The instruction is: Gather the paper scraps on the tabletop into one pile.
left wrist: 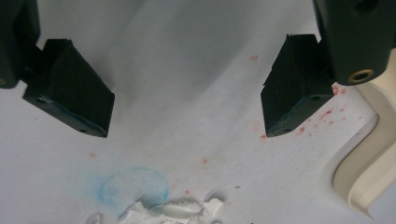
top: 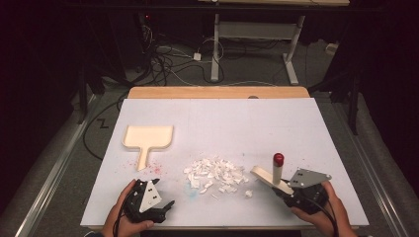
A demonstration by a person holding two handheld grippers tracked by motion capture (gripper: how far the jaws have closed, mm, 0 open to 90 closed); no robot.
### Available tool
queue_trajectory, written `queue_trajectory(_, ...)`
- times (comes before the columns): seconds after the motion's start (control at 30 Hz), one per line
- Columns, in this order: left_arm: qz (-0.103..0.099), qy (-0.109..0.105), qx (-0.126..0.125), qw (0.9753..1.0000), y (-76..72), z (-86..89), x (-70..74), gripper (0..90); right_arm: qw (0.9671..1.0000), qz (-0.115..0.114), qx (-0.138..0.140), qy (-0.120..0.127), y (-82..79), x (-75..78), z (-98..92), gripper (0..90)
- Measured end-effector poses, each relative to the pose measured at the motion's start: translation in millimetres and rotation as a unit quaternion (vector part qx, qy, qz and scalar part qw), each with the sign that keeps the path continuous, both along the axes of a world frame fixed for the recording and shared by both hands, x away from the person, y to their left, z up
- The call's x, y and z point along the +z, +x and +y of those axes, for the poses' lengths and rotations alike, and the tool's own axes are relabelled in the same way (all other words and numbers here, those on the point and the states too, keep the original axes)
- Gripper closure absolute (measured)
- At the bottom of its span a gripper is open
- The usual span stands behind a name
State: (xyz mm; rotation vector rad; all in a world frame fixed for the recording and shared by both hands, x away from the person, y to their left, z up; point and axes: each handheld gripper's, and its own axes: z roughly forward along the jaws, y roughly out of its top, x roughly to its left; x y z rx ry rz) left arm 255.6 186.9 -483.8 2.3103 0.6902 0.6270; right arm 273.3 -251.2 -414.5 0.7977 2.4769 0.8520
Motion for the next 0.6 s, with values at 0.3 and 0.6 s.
queue_trajectory(0.3,0.003,0.004,0.000,1.0000,0.2,-0.2,-0.9,16.5,0.9992,-0.008,0.031,0.025,4.9,4.2,41.0,68.0)
queue_trajectory(0.6,0.003,0.001,0.008,1.0000,-2.9,2.9,0.3,16.5,0.9974,-0.026,0.039,0.054,-13.1,25.3,11.1,67.9)
